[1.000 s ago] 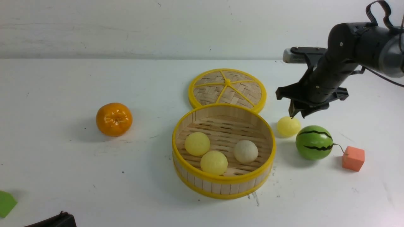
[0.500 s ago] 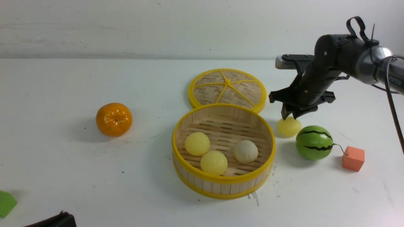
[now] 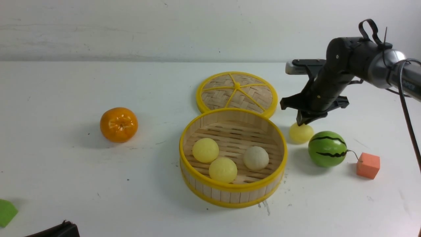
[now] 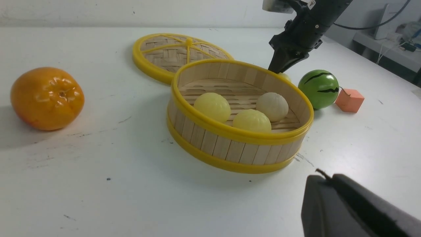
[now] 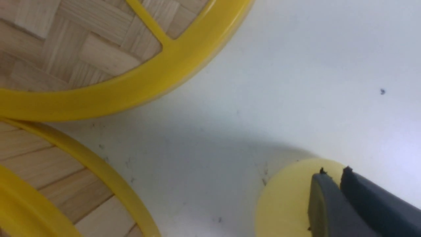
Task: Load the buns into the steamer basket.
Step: Use the right arm to grab a steamed stuffed bun, then use the right arm to put the steamed stuffed bun into the steamer
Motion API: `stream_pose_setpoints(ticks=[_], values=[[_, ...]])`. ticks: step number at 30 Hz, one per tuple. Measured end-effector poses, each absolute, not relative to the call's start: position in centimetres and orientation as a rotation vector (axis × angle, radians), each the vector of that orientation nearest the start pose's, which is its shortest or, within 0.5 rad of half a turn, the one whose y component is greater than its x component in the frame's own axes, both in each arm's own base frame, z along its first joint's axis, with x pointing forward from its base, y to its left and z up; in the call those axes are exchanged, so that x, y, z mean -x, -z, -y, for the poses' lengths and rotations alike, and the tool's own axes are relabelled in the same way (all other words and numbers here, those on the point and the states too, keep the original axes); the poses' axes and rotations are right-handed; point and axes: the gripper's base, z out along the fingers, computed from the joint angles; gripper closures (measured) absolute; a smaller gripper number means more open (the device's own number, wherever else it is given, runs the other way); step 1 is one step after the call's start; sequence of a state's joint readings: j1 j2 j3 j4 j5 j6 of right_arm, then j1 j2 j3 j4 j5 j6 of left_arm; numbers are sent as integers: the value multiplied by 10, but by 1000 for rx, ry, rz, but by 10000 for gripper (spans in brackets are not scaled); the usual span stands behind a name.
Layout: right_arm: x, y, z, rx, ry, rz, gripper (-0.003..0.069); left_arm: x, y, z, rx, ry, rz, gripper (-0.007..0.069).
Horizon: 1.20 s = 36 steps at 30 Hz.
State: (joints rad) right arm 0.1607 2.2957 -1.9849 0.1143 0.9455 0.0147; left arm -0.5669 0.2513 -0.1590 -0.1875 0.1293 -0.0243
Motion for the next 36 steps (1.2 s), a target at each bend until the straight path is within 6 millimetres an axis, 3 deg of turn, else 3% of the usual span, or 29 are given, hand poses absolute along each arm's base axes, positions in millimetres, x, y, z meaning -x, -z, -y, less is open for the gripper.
stream_pose_setpoints(ticks=[2, 6, 11, 12, 13, 15, 18, 23, 25, 30, 35, 36], values=[[-492, -195, -89, 159, -191, -2756, 662, -64, -239, 43, -327, 597, -1708, 608], [-486, -210, -88, 187, -196, -2769, 669, -64, -239, 43, -327, 597, -1708, 608], [-466, -266, -96, 251, -355, -2707, 669, -64, -239, 43, -327, 597, -1708, 608], [-466, -267, -96, 256, -354, -2705, 669, -64, -239, 43, -327, 597, -1708, 608], [-458, -283, -100, 277, -426, -2680, 669, -64, -239, 43, -327, 597, -1708, 608], [-450, -296, -112, 330, -501, -2660, 666, -64, -239, 43, -327, 597, -1708, 608], [-445, -296, -130, 387, -540, -2657, 664, -64, -239, 43, -327, 597, -1708, 608], [-446, -267, -185, 495, -552, -2619, 657, -64, -239, 43, -327, 597, -1708, 608], [-449, -255, -195, 514, -534, -2610, 651, -64, -239, 43, -327, 597, -1708, 608], [-455, -229, -206, 542, -482, -2615, 599, -64, -239, 43, -327, 597, -1708, 608], [-456, -222, -206, 554, -473, -2642, 427, -64, -239, 43, -327, 597, -1708, 608], [-455, -223, -206, 555, -474, -2643, 427, -64, -239, 43, -327, 597, -1708, 608]])
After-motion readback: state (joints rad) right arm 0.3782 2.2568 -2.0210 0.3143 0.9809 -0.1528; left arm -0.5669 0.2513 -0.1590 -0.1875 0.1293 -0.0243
